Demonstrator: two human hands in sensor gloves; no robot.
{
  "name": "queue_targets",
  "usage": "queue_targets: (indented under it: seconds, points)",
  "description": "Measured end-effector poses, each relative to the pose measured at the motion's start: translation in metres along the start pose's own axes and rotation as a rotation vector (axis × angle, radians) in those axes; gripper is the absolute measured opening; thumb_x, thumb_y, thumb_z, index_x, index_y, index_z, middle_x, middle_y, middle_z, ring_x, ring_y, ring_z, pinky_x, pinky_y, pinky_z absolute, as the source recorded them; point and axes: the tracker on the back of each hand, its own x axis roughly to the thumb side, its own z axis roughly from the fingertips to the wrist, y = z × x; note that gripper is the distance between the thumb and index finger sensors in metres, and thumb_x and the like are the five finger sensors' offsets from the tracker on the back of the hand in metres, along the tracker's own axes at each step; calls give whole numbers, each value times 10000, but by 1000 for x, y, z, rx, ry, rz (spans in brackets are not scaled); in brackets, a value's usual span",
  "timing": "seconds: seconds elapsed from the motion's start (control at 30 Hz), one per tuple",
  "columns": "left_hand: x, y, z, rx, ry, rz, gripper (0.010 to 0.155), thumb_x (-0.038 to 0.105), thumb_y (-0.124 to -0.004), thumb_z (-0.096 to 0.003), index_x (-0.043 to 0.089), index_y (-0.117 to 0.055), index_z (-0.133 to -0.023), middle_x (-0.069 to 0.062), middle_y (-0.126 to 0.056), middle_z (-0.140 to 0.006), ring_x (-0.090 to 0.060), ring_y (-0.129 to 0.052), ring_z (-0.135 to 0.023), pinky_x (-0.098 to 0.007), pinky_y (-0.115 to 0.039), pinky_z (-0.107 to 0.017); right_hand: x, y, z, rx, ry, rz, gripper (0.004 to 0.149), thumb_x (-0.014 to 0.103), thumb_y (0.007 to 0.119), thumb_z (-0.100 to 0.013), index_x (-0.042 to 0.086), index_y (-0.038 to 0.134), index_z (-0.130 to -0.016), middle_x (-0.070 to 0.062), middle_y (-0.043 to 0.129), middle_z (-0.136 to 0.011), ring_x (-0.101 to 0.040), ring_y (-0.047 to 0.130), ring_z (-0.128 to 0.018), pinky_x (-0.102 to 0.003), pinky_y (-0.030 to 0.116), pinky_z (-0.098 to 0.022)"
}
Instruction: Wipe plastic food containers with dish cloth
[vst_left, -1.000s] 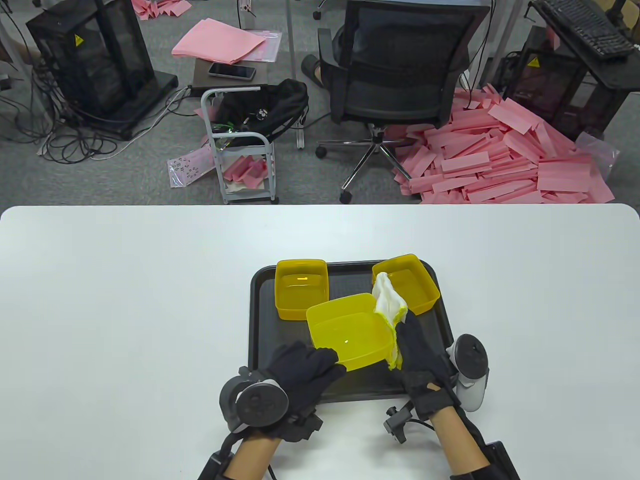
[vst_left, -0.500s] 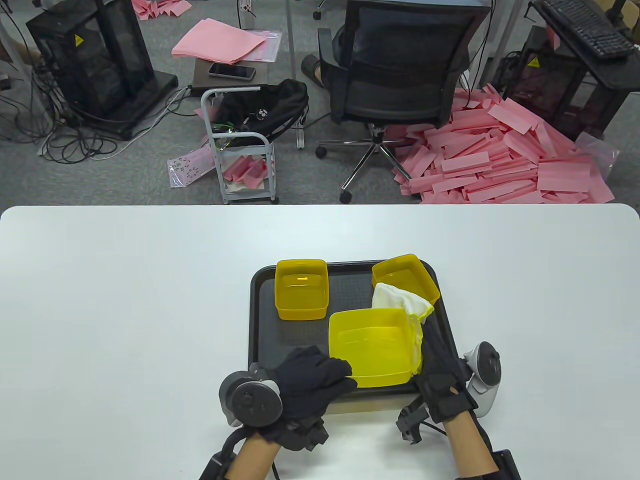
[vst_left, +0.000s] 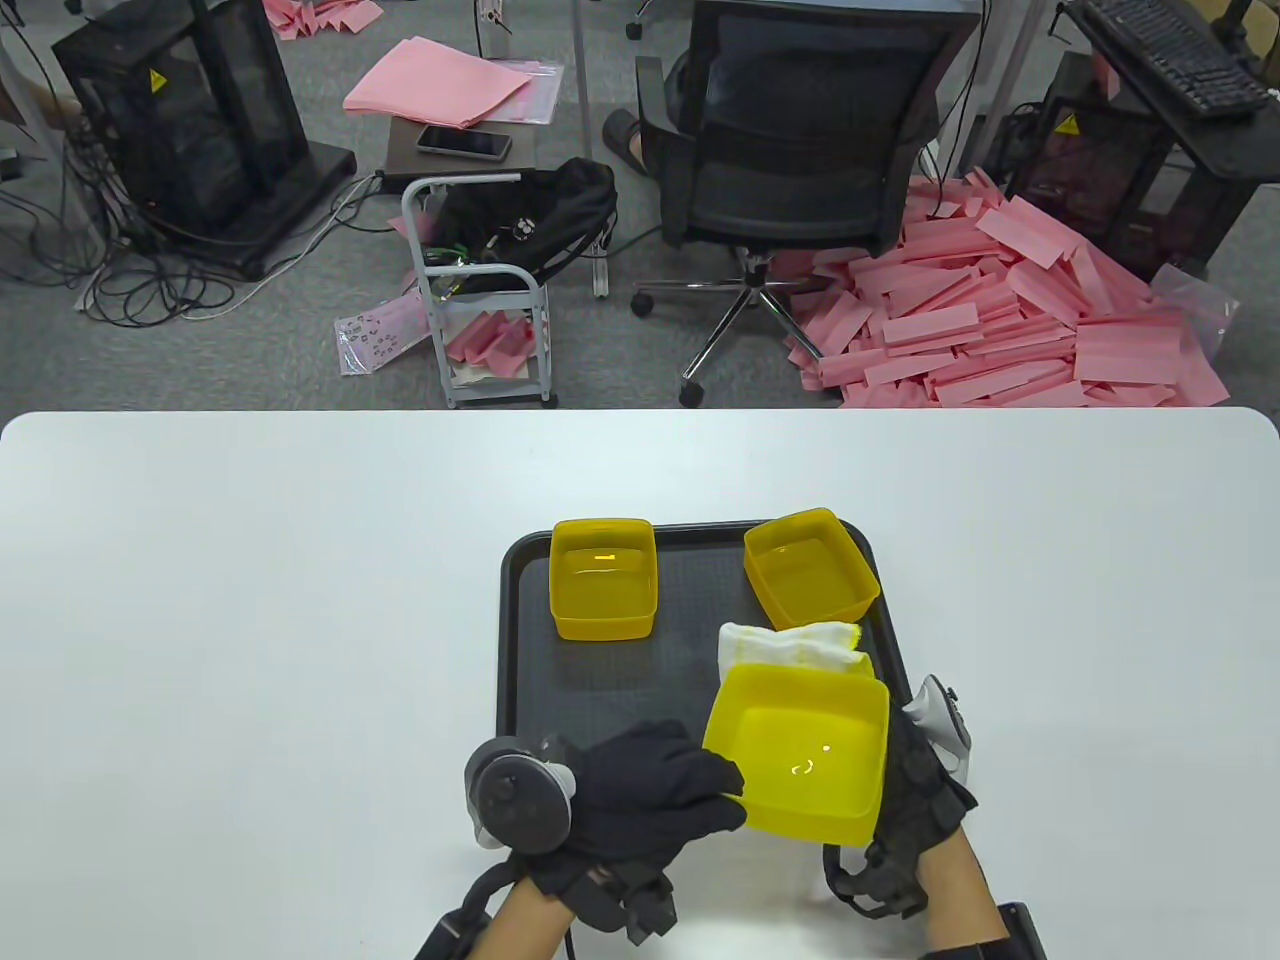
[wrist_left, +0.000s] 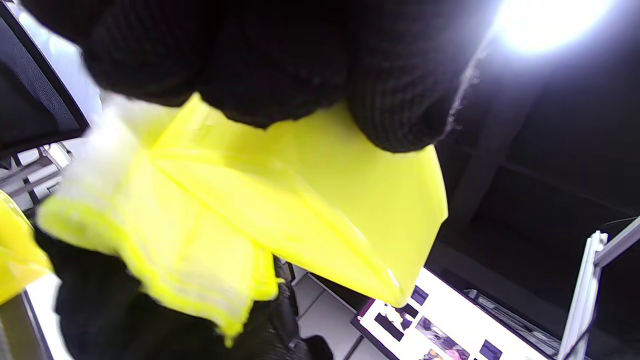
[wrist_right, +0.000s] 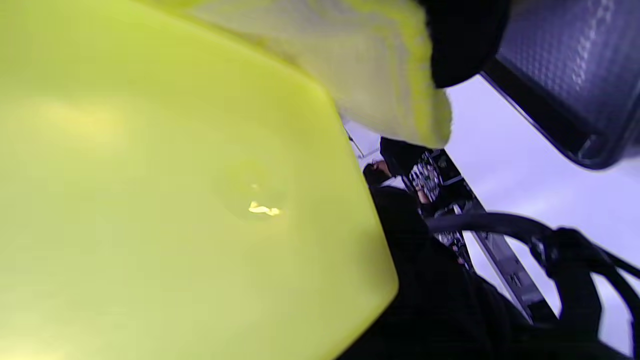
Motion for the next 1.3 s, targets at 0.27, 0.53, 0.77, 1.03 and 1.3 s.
queue_targets:
  seconds: [0.27, 0.53, 0.77, 1.03, 1.3]
  points:
    - [1, -2, 0, 0, -12, -14, 392, 487, -828, -436, 297, -970, -748, 4, -988, -401, -281, -968, -413, -492, -811, -382, -30, 27, -14, 88, 44, -266, 695, 646, 354, -624, 207, 562, -1121, -98, 786, -1017, -423, 845, -773, -478, 820, -517]
    - [-9, 12, 6, 117, 25, -186, 393, 483, -845, -419, 294, -979, -737, 9, -980, -371, -292, -959, -378, -493, -805, -361, -40, 29, -16, 19, 78, -235, 701, 571, 359, -635, 120, 378, -1171, -161, 660, -1102, -431, 784, -872, -457, 818, -559]
    - [-27, 29, 14, 177, 120, -314, 391, 480, -849, -420, 284, -976, -734, -2, -987, -379, -291, -963, -394, -494, -805, -372, -38, 29, -17, -11, 63, -190, 698, 519, 355, -644, 100, 209, -1182, -246, 367, -1192, -502, 602, -975, -544, 711, -657]
    - [-32, 35, 17, 200, 146, -307, 393, 481, -852, -422, 273, -977, -731, 2, -991, -379, -288, -967, -391, -490, -810, -368, -23, 22, -6, -128, -36, -158, 676, 560, 344, -640, 199, 213, -1196, -188, 360, -1216, -480, 578, -985, -530, 699, -664]
    - [-22, 22, 12, 175, 90, -340, 393, 488, -839, -426, 280, -966, -735, 18, -991, -388, -274, -973, -397, -479, -820, -368, -38, 28, -9, -79, 45, -176, 687, 569, 296, -628, 193, 201, -1194, -178, 354, -1220, -471, 581, -977, -531, 689, -666]
